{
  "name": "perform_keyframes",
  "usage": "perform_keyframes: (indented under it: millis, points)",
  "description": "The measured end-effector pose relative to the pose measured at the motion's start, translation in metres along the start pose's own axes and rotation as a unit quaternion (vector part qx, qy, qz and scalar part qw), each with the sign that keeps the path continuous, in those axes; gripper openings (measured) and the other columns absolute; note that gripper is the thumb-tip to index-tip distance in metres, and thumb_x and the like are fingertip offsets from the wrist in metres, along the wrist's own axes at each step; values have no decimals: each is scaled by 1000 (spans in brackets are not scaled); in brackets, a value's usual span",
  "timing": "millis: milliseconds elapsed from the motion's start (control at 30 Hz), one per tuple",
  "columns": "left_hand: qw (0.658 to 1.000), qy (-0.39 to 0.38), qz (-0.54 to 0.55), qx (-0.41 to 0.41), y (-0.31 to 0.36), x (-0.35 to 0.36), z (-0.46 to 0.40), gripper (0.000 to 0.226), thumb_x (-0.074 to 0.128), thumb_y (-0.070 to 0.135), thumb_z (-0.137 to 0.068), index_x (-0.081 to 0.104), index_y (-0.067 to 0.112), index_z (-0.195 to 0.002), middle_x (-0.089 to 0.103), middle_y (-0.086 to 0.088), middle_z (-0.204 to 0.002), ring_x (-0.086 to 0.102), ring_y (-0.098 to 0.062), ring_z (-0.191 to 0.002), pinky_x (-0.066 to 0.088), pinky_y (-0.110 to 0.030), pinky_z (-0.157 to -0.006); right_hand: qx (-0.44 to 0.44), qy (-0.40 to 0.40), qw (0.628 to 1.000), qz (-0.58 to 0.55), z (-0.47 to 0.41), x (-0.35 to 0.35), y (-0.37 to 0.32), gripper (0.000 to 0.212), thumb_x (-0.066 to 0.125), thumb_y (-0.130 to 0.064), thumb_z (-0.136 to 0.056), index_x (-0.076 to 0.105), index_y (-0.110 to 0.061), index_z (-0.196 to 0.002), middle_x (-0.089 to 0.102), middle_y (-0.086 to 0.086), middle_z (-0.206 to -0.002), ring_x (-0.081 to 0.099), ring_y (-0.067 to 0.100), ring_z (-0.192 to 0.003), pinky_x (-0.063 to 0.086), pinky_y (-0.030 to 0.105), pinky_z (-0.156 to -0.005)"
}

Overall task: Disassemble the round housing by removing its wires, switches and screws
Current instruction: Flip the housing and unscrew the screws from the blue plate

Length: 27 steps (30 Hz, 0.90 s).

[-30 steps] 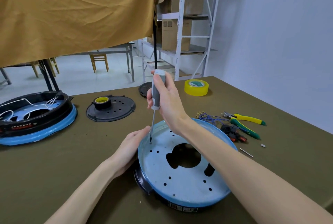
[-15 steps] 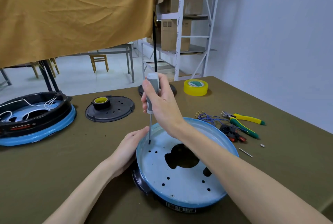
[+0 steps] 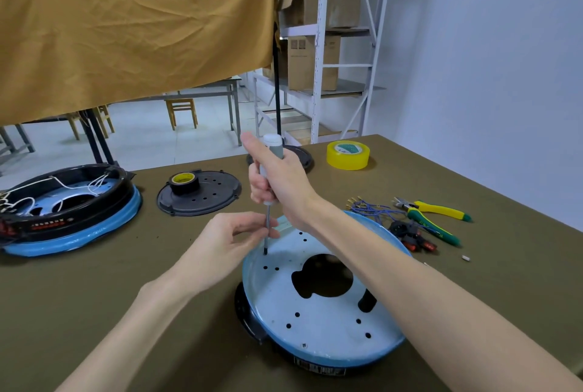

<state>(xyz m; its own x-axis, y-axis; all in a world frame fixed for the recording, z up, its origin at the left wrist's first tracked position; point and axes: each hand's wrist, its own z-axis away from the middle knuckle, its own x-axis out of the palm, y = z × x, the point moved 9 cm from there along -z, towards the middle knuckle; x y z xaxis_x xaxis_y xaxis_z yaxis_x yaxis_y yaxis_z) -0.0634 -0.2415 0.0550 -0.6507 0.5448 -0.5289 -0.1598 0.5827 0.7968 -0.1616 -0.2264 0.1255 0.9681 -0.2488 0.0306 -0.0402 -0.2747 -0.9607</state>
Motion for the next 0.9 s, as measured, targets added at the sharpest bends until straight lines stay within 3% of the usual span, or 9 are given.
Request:
perform_keyframes:
  millis: [100,233,300,400,467,567,667,800,900]
  points:
    - [999,33,9,-7,-5,-5,0,19,64,12,-101,79,23,-105,80,13,-98,73,-2,-103,57,-30,-98,-17,10,999,29,-1,0,4,54,65,-58,-92,52,-9,-73,52,5,-57,53,20,-53,50,42,-69]
    - [998,66,9,4,-6,-10,1,14,73,17,-95,82,26,-100,81,14,-93,75,-2,-98,52,-39,-105,-13,59,998,1,1,-13,12,56,77,-51,-84,58,-2,-103,65,2,-70,65,15,-65,54,35,-73]
    - [996,93,1,12,-5,-14,1,11,79,18,-90,84,27,-92,80,15,-89,75,-2,-94,52,-39,-105,-18,61,998,-21,2,-16,12,48,77,-48,-86,59,-5,-100,73,5,-77,70,16,-70,56,33,-74]
    - [993,114,-42,9,-4,-17,-1,9,83,23,-85,80,31,-82,78,14,-84,73,-3,-87,57,-37,-92,-10,12,999,-36,5,-9,11,46,59,-53,-98,66,-7,-95,75,9,-84,67,19,-72,53,26,-70]
    - [994,85,-66,15,-1,-15,-4,8,78,24,-91,77,32,-90,78,17,-94,72,-1,-96,55,-34,-95,31,-27,996,-74,6,1,15,55,46,-59,-102,68,-8,-95,71,12,-83,59,22,-66,50,31,-68]
    - [999,7,-20,47,10,-2,-4,26,62,8,-101,76,27,-114,77,17,-113,70,-2,-113,53,-23,-100,70,-41,991,-109,5,4,20,60,40,-62,-103,67,-8,-97,66,12,-78,52,21,-60,46,30,-60]
    - [998,46,19,28,8,-8,-3,22,65,7,-100,79,24,-103,81,9,-97,77,-9,-96,59,-24,-89,67,-41,990,-118,5,3,19,60,46,-62,-101,64,-5,-105,66,14,-81,55,24,-63,47,33,-66]
    - [995,101,6,24,5,-15,-3,17,80,15,-89,78,26,-76,79,5,-77,77,-11,-76,61,-24,-77,8,-16,997,-74,4,-4,13,64,74,-57,-82,56,-5,-116,72,8,-85,65,23,-71,54,35,-72]
    - [993,115,-30,22,7,-15,-5,15,81,20,-88,75,28,-78,78,6,-77,74,-10,-74,59,-23,-73,-29,15,998,-61,5,-13,8,48,78,-47,-82,59,-9,-103,74,7,-86,68,21,-72,57,32,-70]
